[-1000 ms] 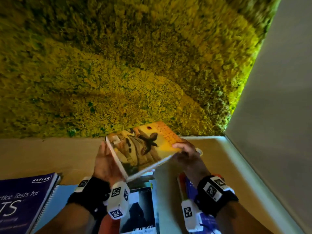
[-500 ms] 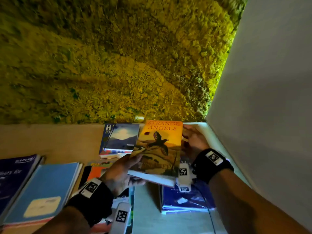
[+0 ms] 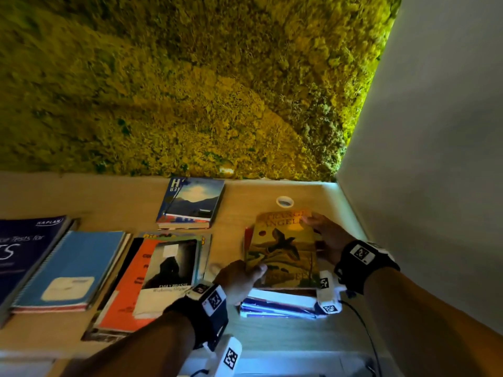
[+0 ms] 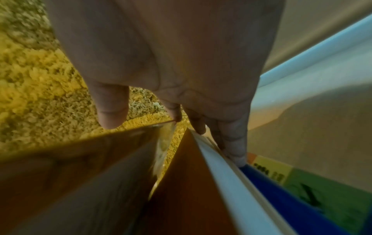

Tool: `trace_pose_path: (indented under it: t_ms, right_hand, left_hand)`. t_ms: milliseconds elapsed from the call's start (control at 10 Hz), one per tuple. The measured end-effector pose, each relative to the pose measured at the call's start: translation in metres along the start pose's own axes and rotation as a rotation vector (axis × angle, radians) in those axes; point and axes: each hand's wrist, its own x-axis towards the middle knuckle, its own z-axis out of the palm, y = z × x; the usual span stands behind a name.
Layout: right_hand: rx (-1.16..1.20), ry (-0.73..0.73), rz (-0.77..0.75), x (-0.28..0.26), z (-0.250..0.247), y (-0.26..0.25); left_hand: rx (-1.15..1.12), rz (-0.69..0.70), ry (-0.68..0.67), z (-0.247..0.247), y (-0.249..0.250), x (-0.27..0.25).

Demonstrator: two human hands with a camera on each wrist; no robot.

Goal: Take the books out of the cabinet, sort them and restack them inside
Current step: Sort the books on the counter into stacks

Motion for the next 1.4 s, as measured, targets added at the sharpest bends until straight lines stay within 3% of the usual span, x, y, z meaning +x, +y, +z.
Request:
trace_pose_path:
  t_ms: [100,200,300,400,700,800,900,1000,1100,1200,1300,1400]
  right_hand:
    - [-0.008,0.012,0.041,-0.002,-0.004,0.009]
    - [-0.284,0.061,0.093,-0.003,-0.012,0.014]
    - [-0.453,0.066,0.150,0.001,-0.014,0.023]
    - [-0.428,0.023,0.142,0.007,-0.011,0.038]
    - [-0.565,-0.036,0.040,0.021,-0.009,0.026]
    - [-0.642,0.222,-0.080,0.028,-0.006,0.007]
    - [-0.357,0.288,-0.222,0.031,0.023,-0.028]
    - [-0.111,0.121,-0.208,0.036,0.080,-0.052]
    - [-0.092,0.009,-0.124,0.054,0.146,-0.055]
    - [-0.123,-0.007,0.048,0.091,0.195,-0.040]
    - [-0.321,0.033,0.034,0.133,0.226,-0.022]
    - [-0.470,0.104,0.030,0.159,0.239,-0.015]
  left_hand:
    - [0.281,0.086,0.071,0.012,-0.011,0.007]
    - [0.196,0.098,0.121,0.025,-0.017,0.015]
    - [0.023,0.014,0.164,0.032,-0.017,0.019]
    - [-0.124,-0.058,0.204,0.036,-0.018,0.023]
    - [-0.095,0.029,0.023,0.023,-0.016,0.014]
    - [-0.134,0.018,-0.002,-0.009,-0.017,0.019]
    - [-0.288,-0.006,0.085,-0.066,-0.028,0.044]
    - [-0.421,-0.122,0.145,-0.125,-0.046,0.075]
    - [-0.236,-0.124,0.275,-0.172,-0.069,0.094]
    - [-0.148,-0.105,0.298,-0.206,-0.092,0.120]
    - [-0.242,-0.153,0.229,-0.221,-0.108,0.136]
    - [-0.254,-0.137,0.259,-0.226,-0.123,0.153]
